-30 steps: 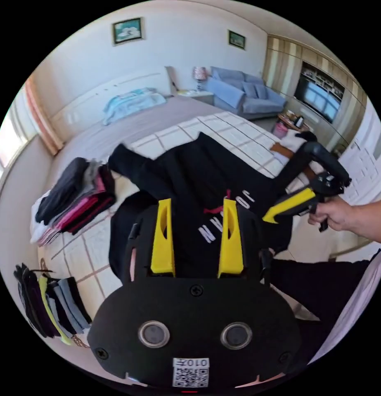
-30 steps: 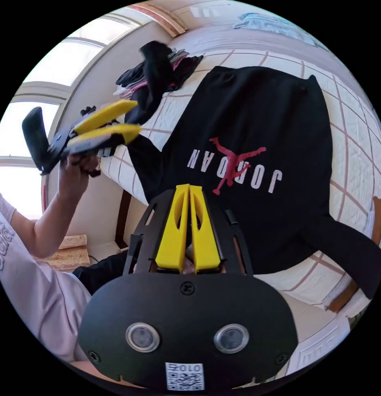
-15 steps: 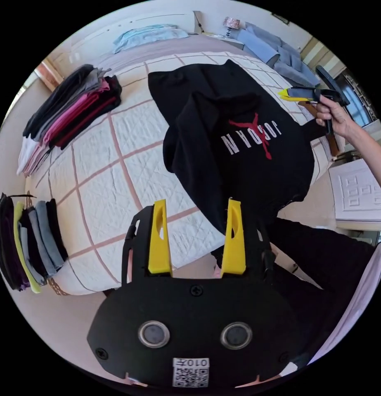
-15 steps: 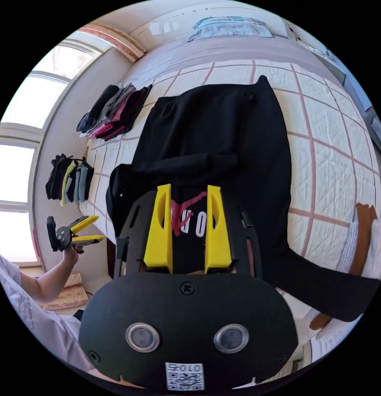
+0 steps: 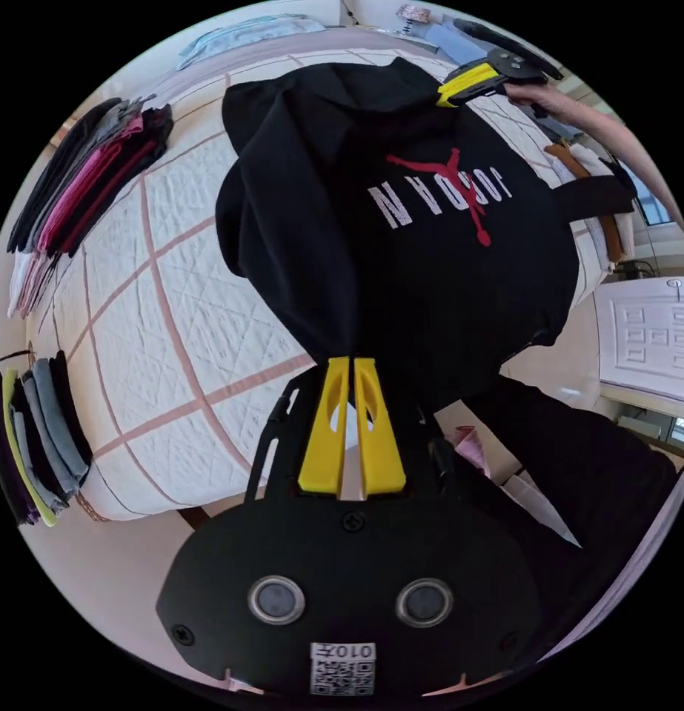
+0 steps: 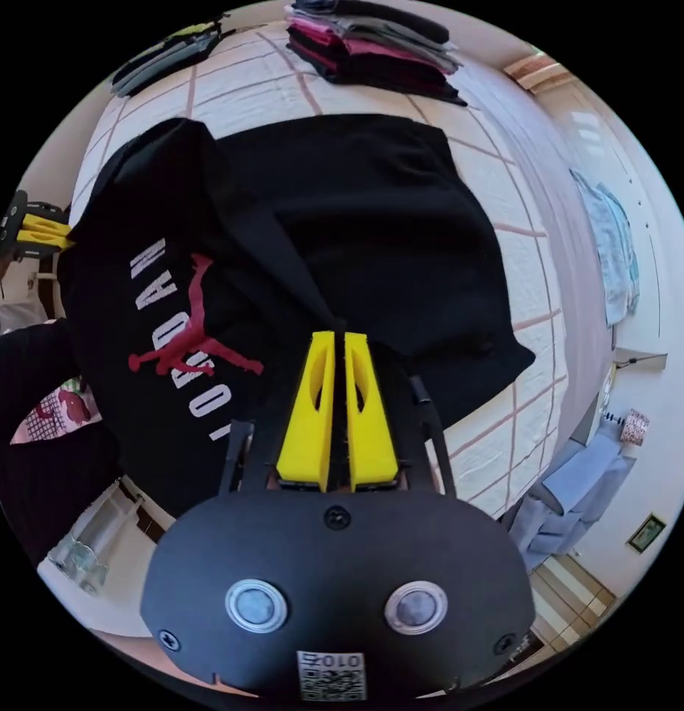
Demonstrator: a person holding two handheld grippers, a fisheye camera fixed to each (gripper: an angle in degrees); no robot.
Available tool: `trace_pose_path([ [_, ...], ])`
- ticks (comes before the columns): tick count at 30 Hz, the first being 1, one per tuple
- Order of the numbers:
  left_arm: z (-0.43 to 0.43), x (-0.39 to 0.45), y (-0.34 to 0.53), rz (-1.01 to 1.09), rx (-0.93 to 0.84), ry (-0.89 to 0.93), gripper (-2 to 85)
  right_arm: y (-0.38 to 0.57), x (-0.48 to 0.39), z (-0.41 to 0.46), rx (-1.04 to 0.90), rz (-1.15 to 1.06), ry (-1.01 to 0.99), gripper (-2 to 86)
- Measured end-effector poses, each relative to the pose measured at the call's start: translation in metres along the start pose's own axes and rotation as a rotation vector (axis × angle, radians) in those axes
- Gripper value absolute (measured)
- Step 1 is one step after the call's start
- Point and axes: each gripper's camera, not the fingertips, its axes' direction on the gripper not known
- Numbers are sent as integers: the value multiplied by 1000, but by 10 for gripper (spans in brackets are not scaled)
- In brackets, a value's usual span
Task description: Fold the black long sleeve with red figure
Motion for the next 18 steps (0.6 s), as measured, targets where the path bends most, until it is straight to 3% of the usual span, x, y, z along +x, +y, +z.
trace_pose_path([
  [2, -7, -15, 10, -51, 7, 13, 9, -15, 12, -32, 56, -17, 34, 43],
  [5, -22, -29, 24, -98, 45, 41, 3, -28, 23, -112, 260, -49, 245, 40],
  [8, -45, -18, 22, -72, 73, -37, 0, -4, 38, -160, 440, -37, 362, 38],
  [11, -60, 9, 9, 6, 83, -144, 0, 31, 60, -119, 358, 20, 304, 34],
  [12, -58, 18, 2, 31, 74, -150, 0, 42, 69, -84, 298, 65, 194, 34],
  [13, -55, 22, -1, 45, 62, -150, 1, 47, 74, -43, 186, 125, 78, 34],
  [16, -34, 37, -18, 165, -29, -129, 5, 48, 64, 45, -191, 196, 43, 34],
  [18, -19, 43, -26, 266, -123, -61, 11, 48, 54, 69, -234, 210, 31, 37],
])
